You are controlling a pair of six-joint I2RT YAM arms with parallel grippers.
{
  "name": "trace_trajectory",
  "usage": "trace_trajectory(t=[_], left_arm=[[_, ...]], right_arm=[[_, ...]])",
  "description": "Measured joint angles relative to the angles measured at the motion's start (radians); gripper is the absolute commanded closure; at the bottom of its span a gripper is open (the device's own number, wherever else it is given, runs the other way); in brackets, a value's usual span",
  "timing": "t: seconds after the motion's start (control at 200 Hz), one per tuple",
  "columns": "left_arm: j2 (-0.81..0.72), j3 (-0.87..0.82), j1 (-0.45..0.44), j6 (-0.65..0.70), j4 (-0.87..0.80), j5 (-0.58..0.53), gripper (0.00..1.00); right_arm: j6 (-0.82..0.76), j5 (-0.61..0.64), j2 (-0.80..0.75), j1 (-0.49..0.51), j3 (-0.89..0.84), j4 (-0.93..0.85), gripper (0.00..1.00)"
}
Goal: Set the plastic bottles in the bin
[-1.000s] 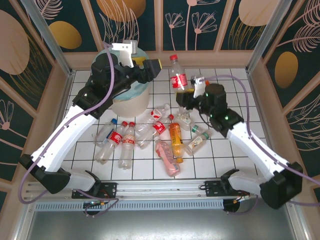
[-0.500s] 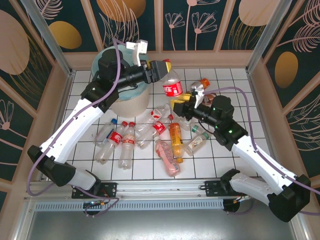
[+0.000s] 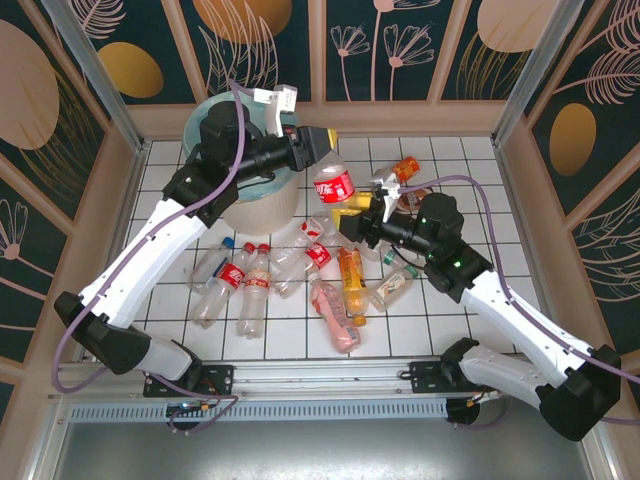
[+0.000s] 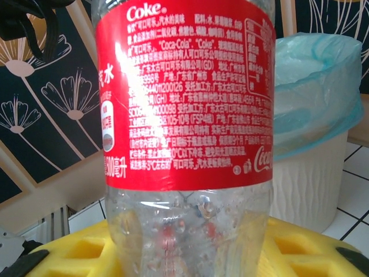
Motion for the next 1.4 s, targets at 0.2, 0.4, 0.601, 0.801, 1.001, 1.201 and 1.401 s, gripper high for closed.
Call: trace_trajectory(t=[0.2, 0.4, 0.601, 0.801, 1.001, 1.201, 1.401], left_arm=[[-0.013, 0.006, -0.002, 0.038, -0.024, -0.082, 0.86], [-0.007, 0.192, 0.001, 0.18, -0.131, -0.372, 1.0], [-0.005, 0.376, 0.064, 0.338, -0.124, -0.64, 1.0], [0.074, 0.51, 0.182, 0.438, -0.11, -0.767, 1.0], [0.197, 0.492, 0.291, 0.443, -0.07, -0.75, 1.0], [0.324, 0.384, 0.3, 0.444, -0.029, -0.702, 1.0], [0.358, 0.233, 0.299, 0.438, 0.04, -0.669, 1.0]], right_arm=[[0.01, 0.108, 0.0, 0.018, 0.015, -0.017, 0.22], [0.019, 0.318, -0.024, 0.018, 0.056, -0.048, 0.2], [0.04, 0.47, -0.068, 0.018, 0.056, -0.082, 0.2], [0.074, 0.523, -0.08, 0.018, 0.056, -0.105, 0.21], [0.119, 0.531, -0.08, 0.018, 0.056, -0.106, 0.21], [0.157, 0.531, -0.08, 0.018, 0.049, -0.11, 0.21], [0.179, 0.533, -0.08, 0.018, 0.015, -0.123, 0.22]])
